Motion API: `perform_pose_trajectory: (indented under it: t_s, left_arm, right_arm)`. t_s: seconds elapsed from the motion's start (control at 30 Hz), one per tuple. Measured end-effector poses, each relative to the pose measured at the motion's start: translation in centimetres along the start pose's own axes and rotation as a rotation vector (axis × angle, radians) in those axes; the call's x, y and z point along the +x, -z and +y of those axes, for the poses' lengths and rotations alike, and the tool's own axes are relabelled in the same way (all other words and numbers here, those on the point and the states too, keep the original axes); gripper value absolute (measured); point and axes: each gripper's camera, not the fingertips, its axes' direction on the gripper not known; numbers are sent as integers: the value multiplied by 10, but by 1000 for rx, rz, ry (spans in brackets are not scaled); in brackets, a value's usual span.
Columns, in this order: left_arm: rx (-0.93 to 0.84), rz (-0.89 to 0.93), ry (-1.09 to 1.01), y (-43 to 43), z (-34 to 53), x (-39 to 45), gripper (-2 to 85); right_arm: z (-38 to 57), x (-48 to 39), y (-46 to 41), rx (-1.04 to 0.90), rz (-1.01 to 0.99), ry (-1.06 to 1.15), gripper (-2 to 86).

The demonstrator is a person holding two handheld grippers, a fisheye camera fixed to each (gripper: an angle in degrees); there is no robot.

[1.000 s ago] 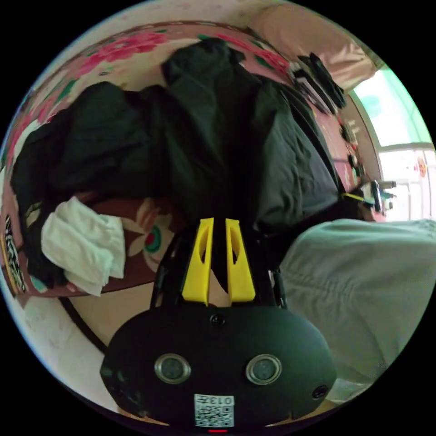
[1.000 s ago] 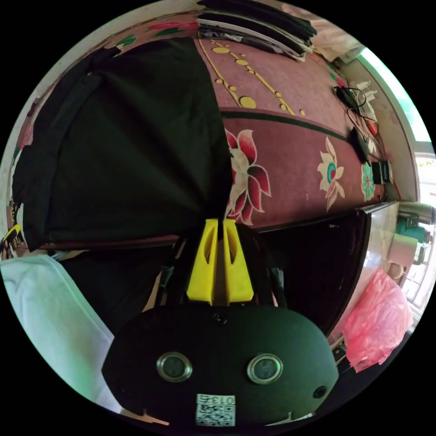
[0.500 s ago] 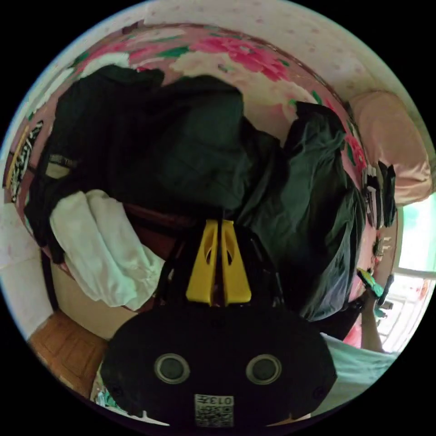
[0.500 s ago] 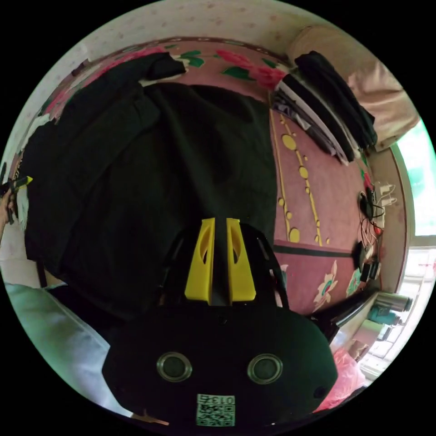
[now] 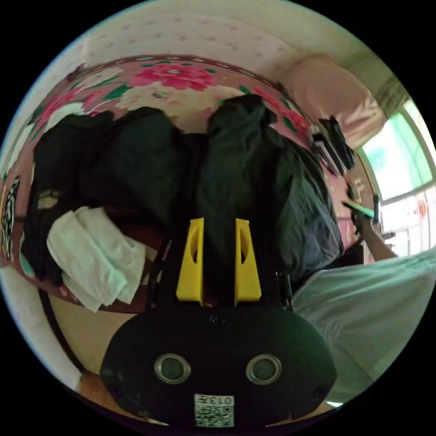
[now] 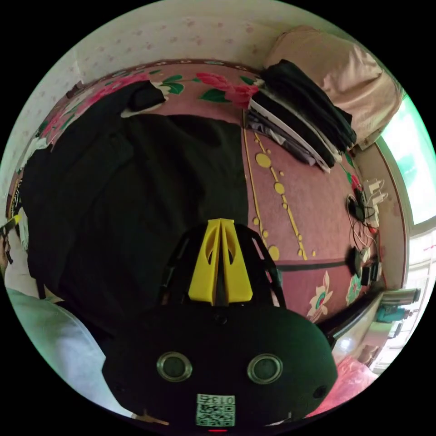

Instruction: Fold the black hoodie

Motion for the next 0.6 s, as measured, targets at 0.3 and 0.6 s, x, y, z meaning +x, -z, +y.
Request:
perform_pose_trajectory:
  t_s: [0.3,0.6]
  left_arm:
    - [-345,-205,16,-71,-21,52,-1]
    - [-38,-317,-176,-25,-116,106,-4]
  right_arm:
    - [-113,-31,-85,-167,-36,231,-1]
    - [-163,32,-60,63,-140,166,-1]
